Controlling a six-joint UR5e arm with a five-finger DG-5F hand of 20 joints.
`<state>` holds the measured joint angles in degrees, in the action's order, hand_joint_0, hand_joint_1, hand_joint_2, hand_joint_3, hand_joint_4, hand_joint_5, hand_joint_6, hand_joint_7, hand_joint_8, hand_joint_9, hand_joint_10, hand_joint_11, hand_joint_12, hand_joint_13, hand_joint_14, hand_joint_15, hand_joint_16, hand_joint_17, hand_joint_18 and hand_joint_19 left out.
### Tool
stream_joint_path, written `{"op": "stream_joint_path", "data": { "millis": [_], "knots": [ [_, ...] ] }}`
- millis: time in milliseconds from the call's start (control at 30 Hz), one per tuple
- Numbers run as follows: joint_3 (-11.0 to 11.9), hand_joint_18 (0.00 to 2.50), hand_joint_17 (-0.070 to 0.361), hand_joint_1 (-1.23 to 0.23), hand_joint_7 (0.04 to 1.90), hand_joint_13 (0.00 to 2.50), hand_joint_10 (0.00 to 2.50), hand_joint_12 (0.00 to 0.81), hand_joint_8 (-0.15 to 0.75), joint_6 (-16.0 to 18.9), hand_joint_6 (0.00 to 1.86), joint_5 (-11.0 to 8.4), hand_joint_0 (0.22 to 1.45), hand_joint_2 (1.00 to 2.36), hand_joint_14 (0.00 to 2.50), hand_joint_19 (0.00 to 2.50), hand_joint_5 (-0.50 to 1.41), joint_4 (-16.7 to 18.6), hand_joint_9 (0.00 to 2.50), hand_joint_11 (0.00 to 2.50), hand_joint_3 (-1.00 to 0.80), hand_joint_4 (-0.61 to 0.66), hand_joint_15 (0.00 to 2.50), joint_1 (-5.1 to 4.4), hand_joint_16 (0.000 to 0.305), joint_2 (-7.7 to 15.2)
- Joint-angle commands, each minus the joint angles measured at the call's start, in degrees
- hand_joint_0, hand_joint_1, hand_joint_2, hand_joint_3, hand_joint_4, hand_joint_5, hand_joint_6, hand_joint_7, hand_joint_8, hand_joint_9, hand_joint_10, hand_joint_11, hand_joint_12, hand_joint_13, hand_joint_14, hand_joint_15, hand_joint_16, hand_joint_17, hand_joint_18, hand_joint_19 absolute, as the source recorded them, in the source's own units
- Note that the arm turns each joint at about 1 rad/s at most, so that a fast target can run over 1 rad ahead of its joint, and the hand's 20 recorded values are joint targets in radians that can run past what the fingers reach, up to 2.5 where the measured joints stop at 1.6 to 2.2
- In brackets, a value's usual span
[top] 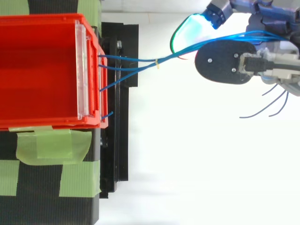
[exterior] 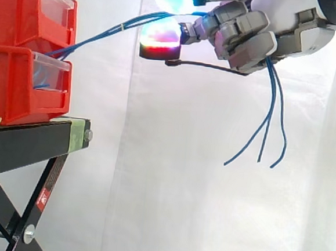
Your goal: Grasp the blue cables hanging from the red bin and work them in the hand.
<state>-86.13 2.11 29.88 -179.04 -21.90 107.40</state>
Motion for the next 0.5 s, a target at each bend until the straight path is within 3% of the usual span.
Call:
{"op": "stream_joint_path", "data": {
  "millis": [0,167,467],
  "knots": [
    [0.0,1.59,0.105,-0.62,1.25,0.93,2.5,0.448,0.449,-1.94,0.01,0.0,0.94,1.01,2.5,1.52,0.29,0.54,0.57,2.5,-0.74,0.3,1.36,0.28,0.047,0.0],
    [0.0,1.58,0.107,-0.62,1.25,0.93,2.5,0.449,0.446,-4.57,0.0,-0.09,0.94,1.01,2.5,1.5,0.29,3.09,0.56,2.5,-0.68,0.31,1.36,0.54,0.048,0.09],
    [0.09,1.57,0.109,-0.61,1.25,0.93,2.5,0.449,0.446,-8.53,0.01,-0.96,0.9,1.01,2.5,1.47,0.29,7.75,0.57,2.5,-0.75,0.31,1.36,0.72,0.048,0.0]
  ]
}}
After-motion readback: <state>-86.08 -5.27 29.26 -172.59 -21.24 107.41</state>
